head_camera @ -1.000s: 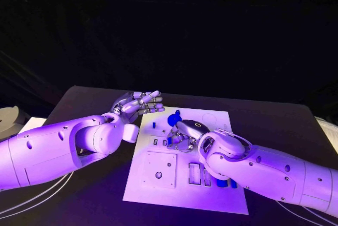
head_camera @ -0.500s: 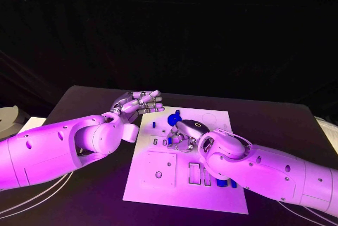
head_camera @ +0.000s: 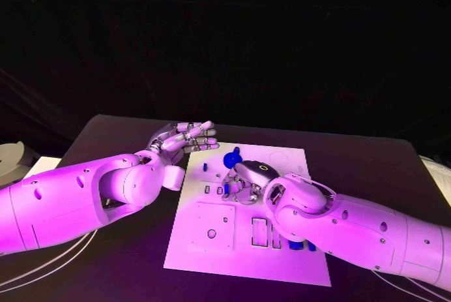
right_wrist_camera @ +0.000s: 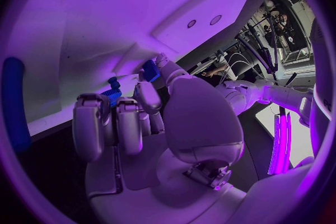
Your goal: Assemble the parts on the task board
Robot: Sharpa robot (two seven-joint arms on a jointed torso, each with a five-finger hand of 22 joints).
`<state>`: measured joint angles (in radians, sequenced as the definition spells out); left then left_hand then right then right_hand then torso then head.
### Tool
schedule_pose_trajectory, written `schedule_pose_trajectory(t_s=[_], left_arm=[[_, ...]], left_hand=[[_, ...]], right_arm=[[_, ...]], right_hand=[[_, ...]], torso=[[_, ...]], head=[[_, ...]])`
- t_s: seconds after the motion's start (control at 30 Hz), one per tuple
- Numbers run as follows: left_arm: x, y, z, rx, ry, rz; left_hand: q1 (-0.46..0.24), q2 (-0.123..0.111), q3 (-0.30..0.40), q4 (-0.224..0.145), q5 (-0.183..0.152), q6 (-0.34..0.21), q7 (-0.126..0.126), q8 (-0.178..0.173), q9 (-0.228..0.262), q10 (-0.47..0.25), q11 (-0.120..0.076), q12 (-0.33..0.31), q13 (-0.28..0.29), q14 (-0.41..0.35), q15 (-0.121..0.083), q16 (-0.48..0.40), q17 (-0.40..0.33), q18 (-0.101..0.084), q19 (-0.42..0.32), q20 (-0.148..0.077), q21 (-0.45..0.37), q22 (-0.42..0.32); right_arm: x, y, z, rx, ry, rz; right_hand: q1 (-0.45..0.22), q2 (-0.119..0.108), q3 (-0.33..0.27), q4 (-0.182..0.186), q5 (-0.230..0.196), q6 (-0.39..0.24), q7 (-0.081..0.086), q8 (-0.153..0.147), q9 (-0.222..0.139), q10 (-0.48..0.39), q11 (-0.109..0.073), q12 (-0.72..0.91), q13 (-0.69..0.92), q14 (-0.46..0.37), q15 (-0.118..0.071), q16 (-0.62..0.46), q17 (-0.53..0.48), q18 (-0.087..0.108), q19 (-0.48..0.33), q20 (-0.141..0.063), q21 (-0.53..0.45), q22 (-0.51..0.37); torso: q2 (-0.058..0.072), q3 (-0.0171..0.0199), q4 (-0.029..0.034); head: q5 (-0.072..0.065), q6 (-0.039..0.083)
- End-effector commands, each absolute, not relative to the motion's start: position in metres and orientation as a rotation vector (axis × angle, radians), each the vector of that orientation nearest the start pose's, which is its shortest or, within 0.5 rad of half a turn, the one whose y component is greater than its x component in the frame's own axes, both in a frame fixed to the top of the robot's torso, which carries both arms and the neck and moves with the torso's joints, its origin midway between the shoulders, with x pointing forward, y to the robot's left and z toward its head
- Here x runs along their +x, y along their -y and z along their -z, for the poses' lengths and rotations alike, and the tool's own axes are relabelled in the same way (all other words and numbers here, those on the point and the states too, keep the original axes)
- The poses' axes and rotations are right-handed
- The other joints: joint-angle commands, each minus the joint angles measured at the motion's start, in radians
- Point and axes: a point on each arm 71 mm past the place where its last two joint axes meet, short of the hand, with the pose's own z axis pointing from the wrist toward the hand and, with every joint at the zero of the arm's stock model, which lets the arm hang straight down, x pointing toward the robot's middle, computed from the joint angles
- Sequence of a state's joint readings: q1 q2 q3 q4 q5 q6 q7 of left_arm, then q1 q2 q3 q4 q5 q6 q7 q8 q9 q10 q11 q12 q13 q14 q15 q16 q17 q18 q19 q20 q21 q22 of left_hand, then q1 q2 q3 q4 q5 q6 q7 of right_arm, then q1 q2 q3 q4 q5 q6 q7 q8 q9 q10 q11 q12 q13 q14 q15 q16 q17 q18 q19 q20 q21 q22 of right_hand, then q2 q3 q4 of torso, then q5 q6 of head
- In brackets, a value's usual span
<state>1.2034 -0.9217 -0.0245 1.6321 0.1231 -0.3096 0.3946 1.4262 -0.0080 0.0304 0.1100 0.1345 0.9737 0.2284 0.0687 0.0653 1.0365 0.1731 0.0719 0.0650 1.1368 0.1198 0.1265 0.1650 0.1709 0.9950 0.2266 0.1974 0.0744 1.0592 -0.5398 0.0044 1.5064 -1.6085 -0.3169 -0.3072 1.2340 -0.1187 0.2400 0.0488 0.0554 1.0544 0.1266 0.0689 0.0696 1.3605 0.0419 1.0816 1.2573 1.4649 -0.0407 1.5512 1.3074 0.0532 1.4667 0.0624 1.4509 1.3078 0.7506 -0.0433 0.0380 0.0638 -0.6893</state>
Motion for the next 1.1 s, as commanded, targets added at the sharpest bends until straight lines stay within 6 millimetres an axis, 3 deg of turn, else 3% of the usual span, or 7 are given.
schedule_pose_trajectory(t_s=[0.03,0.47,0.73,0.83,0.9,1.1], left_arm=[[0.472,-0.216,0.164,-1.243,-1.379,1.64],[0.472,-0.216,0.164,-1.244,-1.379,1.64],[0.473,-0.216,0.165,-1.245,-1.382,1.639],[0.473,-0.216,0.165,-1.247,-1.387,1.639],[0.474,-0.217,0.166,-1.248,-1.39,1.637],[0.476,-0.218,0.168,-1.236,-1.416,1.617]], left_hand=[[0.007,0.003,0.002,-0.005,-0.005,-0.004,0.003,-0.004,-0.001,-0.003,0.003,-0.005,0.001,0.001,0.003,-0.003,0.001,0.012,0.002,0.005,-0.006,-0.001],[0.007,0.003,0.002,-0.005,-0.005,-0.004,0.003,-0.004,-0.001,-0.003,0.003,-0.005,0.001,0.001,0.003,-0.003,0.001,0.012,0.002,0.005,-0.006,-0.001],[0.007,0.003,0.001,-0.006,-0.005,-0.004,0.003,-0.004,0.0,-0.003,0.003,-0.005,0.001,0.002,0.003,-0.004,0.001,0.012,0.002,0.005,-0.006,-0.001],[0.005,0.007,-0.003,-0.01,-0.005,0.001,-0.001,-0.002,0.0,0.012,-0.003,0.001,0.003,0.033,-0.006,0.009,0.013,0.014,0.021,-0.001,0.001,0.002],[0.004,0.01,-0.005,-0.014,-0.005,0.005,-0.006,-0.002,0.0,0.027,-0.009,0.005,0.006,0.054,-0.013,0.019,0.025,0.014,0.038,-0.008,0.008,0.005],[-0.001,0.013,-0.015,-0.017,-0.005,0.017,-0.022,0.0,0.001,0.076,-0.03,0.014,0.012,0.134,-0.042,0.07,0.074,0.014,0.1,-0.036,0.043,0.02]], right_arm=[[0.449,0.063,0.235,-0.212,-1.752,-0.686],[0.449,0.063,0.23,-0.181,-1.693,-0.719],[0.443,0.063,0.22,-0.165,-1.576,-0.891],[0.441,0.064,0.217,-0.174,-1.551,-0.962],[0.439,0.064,0.215,-0.182,-1.531,-1.019],[0.435,0.069,0.205,-0.182,-1.498,-1.12]], right_hand=[[0.001,-0.014,-0.01,0.008,-0.004,-0.014,0.003,-0.004,-0.002,-0.012,0.001,-0.016,-0.012,0.097,0.01,-0.003,0.229,-0.001,-0.004,0.009,-0.005,0.015],[0.003,-0.016,-0.014,0.017,-0.002,-0.019,0.004,-0.002,-0.002,-0.027,0.002,-0.046,-0.032,0.095,0.011,-0.008,0.223,0.001,-0.007,0.011,-0.01,0.007],[0.012,-0.03,-0.034,0.04,-0.002,-0.044,0.01,-0.004,-0.004,-0.034,0.008,-0.049,-0.04,0.095,0.015,-0.009,0.221,0.003,-0.012,0.015,-0.017,-0.004],[0.027,-0.034,-0.055,0.058,0.001,-0.075,0.018,-0.005,-0.006,-0.041,0.015,-0.051,-0.045,0.095,0.021,-0.008,0.223,0.003,-0.014,0.02,-0.019,-0.006],[0.042,-0.036,-0.083,0.08,0.004,-0.093,0.023,-0.003,-0.004,-0.041,0.019,-0.041,-0.044,0.096,0.026,-0.007,0.226,0.004,-0.014,0.024,-0.02,-0.007],[0.065,-0.034,-0.132,0.115,0.018,-0.1,0.025,0.001,-0.003,-0.044,0.022,-0.032,-0.046,0.097,0.028,-0.004,0.231,0.004,-0.015,0.028,-0.021,-0.007]], torso=[[0.0,0.0004,0.0005],[0.0,0.0006,0.0008],[0.0,0.0011,0.0],[-0.001,-0.0003,-0.0003],[-0.001,0.0012,-0.0005],[-0.002,0.0008,-0.0019]], head=[[-0.001,0.0],[-0.002,0.0],[-0.002,0.004],[-0.002,0.006],[-0.002,0.007],[-0.006,0.008]])
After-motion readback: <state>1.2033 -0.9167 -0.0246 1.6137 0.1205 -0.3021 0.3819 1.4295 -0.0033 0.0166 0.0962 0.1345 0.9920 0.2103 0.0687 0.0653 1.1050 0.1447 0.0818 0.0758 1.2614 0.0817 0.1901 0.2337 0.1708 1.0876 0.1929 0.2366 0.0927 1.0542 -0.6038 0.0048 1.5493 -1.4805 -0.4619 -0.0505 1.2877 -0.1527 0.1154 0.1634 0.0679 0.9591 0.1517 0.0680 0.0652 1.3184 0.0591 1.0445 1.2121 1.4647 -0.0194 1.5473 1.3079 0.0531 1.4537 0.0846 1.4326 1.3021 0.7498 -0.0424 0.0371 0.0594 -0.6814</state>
